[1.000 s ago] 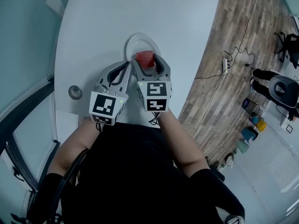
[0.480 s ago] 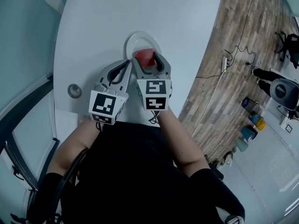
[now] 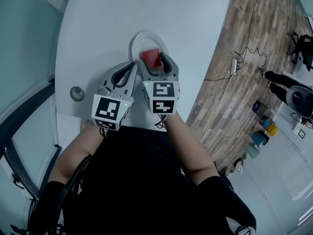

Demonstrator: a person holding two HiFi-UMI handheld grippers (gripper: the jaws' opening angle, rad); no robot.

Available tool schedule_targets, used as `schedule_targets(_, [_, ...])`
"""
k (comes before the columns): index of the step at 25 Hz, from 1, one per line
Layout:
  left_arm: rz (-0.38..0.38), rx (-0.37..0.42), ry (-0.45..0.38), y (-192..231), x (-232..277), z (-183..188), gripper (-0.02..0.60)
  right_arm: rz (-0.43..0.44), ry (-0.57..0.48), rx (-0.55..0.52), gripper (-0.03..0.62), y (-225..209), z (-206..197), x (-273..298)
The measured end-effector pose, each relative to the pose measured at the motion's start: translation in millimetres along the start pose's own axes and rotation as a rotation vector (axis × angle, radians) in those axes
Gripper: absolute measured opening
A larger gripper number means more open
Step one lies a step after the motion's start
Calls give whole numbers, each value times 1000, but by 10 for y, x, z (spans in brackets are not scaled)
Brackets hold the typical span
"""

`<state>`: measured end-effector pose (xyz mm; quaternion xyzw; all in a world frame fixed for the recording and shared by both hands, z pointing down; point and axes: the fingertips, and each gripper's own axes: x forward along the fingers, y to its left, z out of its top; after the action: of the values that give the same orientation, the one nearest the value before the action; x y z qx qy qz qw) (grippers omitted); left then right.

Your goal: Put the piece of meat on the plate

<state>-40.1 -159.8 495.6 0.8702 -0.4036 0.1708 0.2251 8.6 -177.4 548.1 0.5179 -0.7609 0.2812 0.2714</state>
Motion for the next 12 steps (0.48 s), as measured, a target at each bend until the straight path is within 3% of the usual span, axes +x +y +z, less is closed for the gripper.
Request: schedule_targets(12, [-2, 10, -23, -32, -56, 29, 3, -10, -57, -2, 278, 29, 108, -129])
